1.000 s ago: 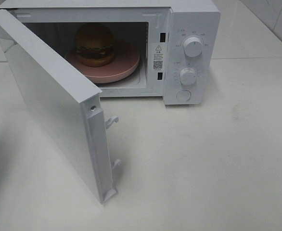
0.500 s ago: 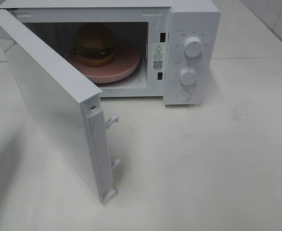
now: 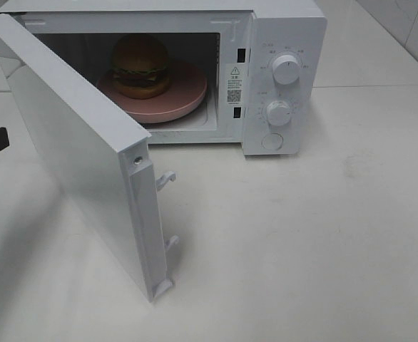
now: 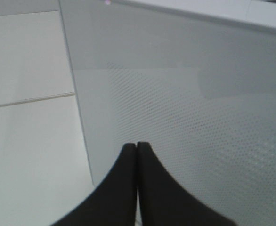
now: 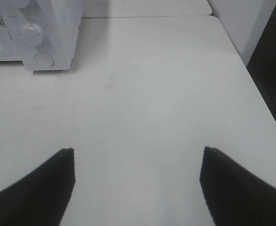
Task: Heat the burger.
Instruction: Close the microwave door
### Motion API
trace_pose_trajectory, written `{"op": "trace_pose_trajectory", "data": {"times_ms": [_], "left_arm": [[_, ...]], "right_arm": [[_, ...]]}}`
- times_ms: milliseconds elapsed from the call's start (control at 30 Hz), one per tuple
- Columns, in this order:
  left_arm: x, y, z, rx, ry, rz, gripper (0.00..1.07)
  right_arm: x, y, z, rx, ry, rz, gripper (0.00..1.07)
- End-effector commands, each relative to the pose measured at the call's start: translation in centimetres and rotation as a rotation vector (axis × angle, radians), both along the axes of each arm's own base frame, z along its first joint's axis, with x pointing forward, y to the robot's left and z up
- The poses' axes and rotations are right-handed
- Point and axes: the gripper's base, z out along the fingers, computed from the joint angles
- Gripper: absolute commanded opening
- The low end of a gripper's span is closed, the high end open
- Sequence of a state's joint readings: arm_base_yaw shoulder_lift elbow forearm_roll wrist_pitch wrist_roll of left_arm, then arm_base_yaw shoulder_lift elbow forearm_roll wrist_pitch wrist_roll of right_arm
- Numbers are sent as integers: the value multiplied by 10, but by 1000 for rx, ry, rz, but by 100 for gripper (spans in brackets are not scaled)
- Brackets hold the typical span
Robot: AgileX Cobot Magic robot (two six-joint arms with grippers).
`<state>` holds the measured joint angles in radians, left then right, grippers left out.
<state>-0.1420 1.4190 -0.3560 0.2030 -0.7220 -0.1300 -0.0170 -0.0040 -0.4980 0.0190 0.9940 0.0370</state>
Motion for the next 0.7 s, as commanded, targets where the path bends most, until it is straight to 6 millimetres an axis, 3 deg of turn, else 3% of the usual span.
{"op": "trace_pose_trajectory", "data": {"times_ms": [33,367,700], "left_arm": [[9,-10,7,-25,-39,-81,0],[14,-20,3,-66,-52,-149,0],[20,-60,-5,-64,-34,-236,0]], "right_arm": [[-5,0,0,-8,-32,-7,72],[-5,0,0,-8,-32,-8,72],[-5,0,0,-8,-32,-8,72]]}}
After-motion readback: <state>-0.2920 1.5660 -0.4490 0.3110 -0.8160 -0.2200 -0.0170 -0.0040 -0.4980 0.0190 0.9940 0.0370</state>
